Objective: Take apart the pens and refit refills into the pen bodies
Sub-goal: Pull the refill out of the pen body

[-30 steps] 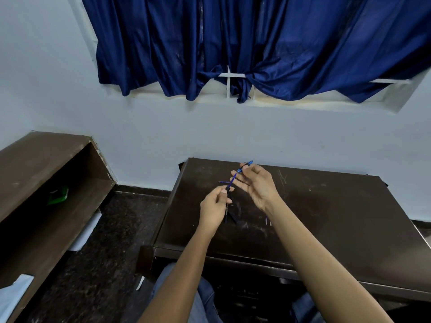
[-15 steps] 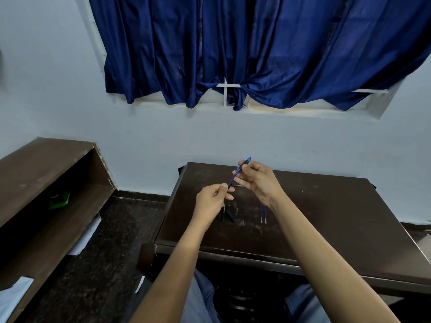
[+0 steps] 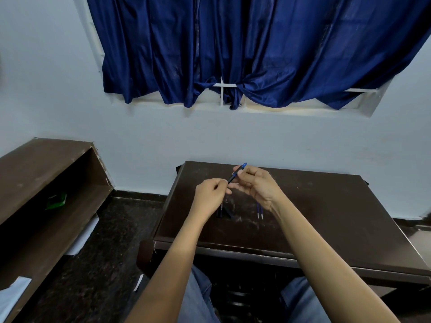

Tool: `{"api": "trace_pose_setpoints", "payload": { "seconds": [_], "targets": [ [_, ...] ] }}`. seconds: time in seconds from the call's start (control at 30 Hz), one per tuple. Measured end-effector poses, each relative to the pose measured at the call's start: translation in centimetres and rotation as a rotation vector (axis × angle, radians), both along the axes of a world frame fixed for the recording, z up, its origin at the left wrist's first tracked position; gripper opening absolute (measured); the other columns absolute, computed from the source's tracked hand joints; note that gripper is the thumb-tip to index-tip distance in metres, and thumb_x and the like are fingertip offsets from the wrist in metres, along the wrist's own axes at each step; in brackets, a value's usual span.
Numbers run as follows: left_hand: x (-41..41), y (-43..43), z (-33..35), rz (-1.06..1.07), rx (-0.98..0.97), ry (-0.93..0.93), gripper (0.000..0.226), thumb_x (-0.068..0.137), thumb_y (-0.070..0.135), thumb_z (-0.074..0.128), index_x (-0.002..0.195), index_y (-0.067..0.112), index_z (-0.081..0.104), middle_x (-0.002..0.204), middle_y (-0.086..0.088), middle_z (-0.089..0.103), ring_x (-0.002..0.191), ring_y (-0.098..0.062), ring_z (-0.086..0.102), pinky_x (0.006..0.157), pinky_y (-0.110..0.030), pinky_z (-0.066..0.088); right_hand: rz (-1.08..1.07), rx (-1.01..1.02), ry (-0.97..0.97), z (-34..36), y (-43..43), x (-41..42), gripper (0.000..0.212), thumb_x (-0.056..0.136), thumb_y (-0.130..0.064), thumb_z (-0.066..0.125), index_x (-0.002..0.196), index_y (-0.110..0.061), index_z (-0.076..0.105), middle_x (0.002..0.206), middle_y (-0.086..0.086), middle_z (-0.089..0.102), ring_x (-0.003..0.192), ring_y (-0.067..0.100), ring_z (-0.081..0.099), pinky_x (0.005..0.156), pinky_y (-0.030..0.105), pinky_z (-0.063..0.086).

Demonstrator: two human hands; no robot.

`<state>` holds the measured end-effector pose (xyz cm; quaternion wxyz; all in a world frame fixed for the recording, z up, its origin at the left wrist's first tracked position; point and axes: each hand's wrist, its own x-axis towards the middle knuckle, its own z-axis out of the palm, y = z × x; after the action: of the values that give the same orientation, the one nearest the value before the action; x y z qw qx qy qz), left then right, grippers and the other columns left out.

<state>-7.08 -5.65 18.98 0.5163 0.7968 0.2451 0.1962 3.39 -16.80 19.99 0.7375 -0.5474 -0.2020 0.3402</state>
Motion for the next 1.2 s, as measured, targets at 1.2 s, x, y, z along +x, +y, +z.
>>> {"api": "trace_pose_setpoints", "payload": {
  "seconds": [1.2],
  "targets": [
    [0.1, 0.3, -0.8, 0.025, 0.031, 0.060, 0.035, 0.101, 0.030, 0.040, 0.094, 0.014, 0.070, 0.083, -0.001, 0.066, 0.065, -0.003, 0.058, 0.075, -0.028, 0.051, -0.154, -0.102, -0.044, -1.4, 0.5, -1.1, 0.011, 0.091, -0.011, 0.061, 0.095, -0.012, 0.071, 0.080, 0.000, 0.068, 0.075, 0.008, 0.062, 0.072, 0.021, 0.049]
  ]
}}
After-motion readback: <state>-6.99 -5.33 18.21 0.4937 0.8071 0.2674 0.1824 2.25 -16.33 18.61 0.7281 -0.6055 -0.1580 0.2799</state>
